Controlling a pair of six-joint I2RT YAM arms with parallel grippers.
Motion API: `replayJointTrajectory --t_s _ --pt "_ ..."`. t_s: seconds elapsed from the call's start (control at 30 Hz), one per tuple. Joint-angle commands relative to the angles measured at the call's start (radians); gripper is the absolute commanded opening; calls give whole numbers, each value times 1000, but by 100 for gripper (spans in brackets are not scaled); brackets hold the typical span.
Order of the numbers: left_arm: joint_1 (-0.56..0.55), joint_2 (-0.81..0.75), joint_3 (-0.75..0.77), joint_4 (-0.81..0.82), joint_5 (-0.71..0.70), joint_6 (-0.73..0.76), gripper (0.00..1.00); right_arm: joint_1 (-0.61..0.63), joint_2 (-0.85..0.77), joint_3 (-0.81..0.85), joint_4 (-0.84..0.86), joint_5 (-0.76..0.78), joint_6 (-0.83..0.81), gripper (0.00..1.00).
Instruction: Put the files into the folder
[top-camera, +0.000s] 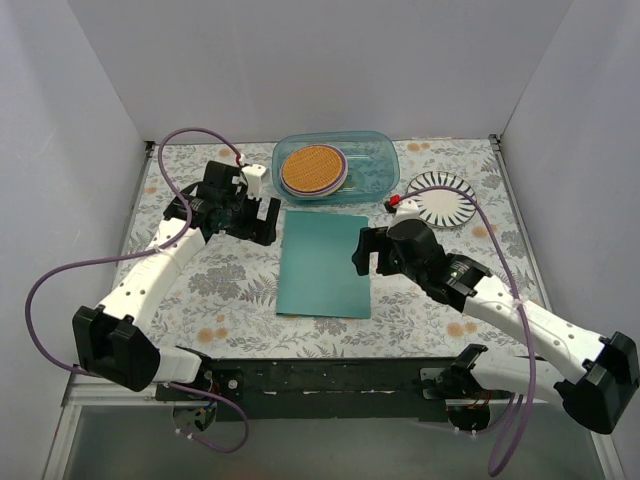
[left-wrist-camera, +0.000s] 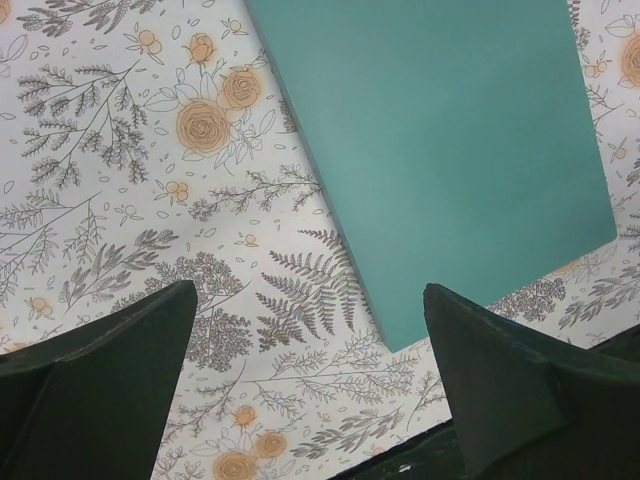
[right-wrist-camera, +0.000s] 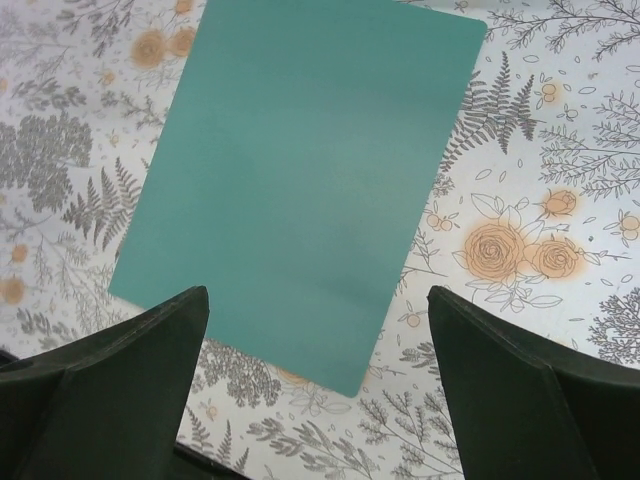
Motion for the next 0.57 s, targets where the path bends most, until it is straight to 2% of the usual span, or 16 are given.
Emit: replayJointTrajectory --t_s 0.0,0.27,0.53 --pt "14 -48 44 -87 -13 22 98 7 -93 33 -141 -100 -110 98" --pt "24 -186 21 -110 -17 61 98 7 -208 -7 -198 -112 -110 98" --pt "34 -203 -14 -90 18 48 98 7 -208 29 -253 -100 -121 99"
